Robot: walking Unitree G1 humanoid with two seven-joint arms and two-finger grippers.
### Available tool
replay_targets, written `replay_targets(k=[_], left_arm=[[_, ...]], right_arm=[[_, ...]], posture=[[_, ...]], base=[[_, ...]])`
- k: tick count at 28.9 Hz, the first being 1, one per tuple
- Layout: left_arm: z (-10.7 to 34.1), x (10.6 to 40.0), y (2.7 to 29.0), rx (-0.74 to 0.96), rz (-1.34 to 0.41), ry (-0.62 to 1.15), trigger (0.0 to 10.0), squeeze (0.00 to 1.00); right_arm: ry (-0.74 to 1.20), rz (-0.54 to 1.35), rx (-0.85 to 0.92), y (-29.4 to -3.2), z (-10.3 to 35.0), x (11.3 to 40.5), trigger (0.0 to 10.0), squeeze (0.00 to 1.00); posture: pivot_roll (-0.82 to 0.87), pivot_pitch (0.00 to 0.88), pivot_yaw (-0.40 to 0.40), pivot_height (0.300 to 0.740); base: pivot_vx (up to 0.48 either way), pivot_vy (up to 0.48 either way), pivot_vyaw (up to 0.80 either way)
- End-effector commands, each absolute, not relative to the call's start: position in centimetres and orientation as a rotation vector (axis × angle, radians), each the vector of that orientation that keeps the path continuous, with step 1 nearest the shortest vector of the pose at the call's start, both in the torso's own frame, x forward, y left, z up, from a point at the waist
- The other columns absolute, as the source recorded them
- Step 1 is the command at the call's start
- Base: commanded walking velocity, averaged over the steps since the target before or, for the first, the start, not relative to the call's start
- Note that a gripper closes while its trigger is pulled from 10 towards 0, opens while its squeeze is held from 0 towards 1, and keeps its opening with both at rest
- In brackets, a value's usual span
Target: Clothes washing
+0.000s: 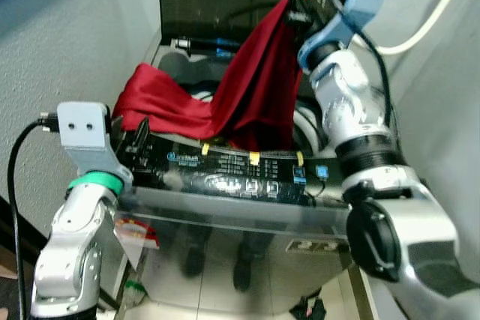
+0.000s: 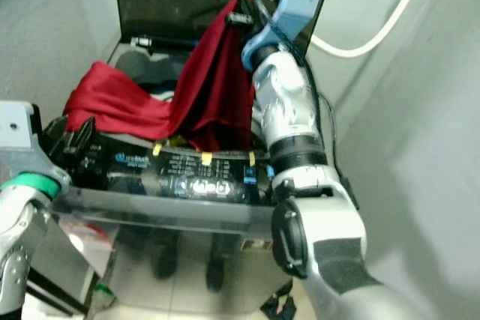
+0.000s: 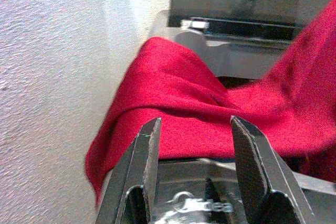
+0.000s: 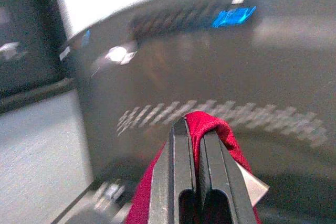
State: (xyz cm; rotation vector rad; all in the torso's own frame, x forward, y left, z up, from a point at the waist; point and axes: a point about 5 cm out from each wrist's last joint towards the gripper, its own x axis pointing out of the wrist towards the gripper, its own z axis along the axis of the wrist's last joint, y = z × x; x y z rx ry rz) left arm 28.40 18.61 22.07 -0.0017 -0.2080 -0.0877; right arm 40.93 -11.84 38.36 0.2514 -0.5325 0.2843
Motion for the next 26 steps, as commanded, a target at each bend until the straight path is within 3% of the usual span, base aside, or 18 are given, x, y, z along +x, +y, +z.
replay_targets(k=[1, 3, 4, 6, 8, 13, 15, 22, 26], left_arm=[[21.9, 28.5, 18.1, 0.008, -0.120, -0.199, 10.0, 0.00], [21.6, 28.3, 17.7, 0.017, -0.147, -0.186, 10.0, 0.00], [21.6, 28.3, 17.7, 0.017, -0.147, -0.186, 10.0, 0.00], [21.4, 28.1, 17.6, 0.019, -0.161, -0.173, 10.0, 0.00], [21.3, 28.0, 17.6, 0.019, -0.169, -0.168, 10.0, 0.00], [21.4, 28.1, 17.2, 0.025, -0.205, -0.163, 10.0, 0.00], [21.5, 28.5, 16.9, 0.027, -0.218, -0.166, 10.0, 0.00], [21.7, 29.0, 16.5, 0.028, -0.233, -0.164, 10.0, 0.00], [21.7, 29.1, 16.7, 0.030, -0.233, -0.161, 10.0, 0.00]], right_arm=[[-0.615, 0.178, 0.224, -14.3, 41.4, 40.5, 10.0, 0.00], [-0.746, 0.002, 0.245, -19.0, 45.7, 38.8, 10.0, 0.00], [-0.746, 0.002, 0.245, -19.0, 45.7, 38.8, 10.0, 0.00], [-0.830, -0.061, 0.232, -21.7, 48.1, 37.3, 10.0, 0.00], [-0.834, -0.040, 0.209, -21.9, 48.3, 37.1, 10.0, 0.00], [-0.686, 0.168, 0.057, -19.4, 45.8, 38.7, 10.0, 0.00], [-0.496, 0.417, -0.062, -15.7, 40.7, 40.3, 10.0, 0.00], [-0.280, 0.673, -0.097, -11.4, 33.1, 40.7, 10.0, 0.00], [-0.251, 0.738, -0.079, -10.5, 32.0, 40.4, 10.0, 0.00]], posture=[[0.22, 0.016, -0.053, 0.740], [0.22, 0.019, -0.054, 0.740], [0.22, 0.019, -0.054, 0.740], [0.22, 0.022, -0.049, 0.740], [0.22, 0.025, -0.039, 0.740], [0.21, 0.023, -0.020, 0.740], [0.20, 0.022, -0.013, 0.740], [0.19, 0.022, 0.008, 0.740], [0.19, 0.021, 0.010, 0.740]], base=[[0.000, 0.000, 0.00], [0.000, 0.000, 0.00], [0.000, 0.000, 0.00], [0.000, 0.000, 0.00], [0.000, 0.000, 0.00], [0.000, 0.000, 0.00], [0.000, 0.000, 0.00], [0.000, 0.000, 0.00], [0.000, 0.000, 0.00]])
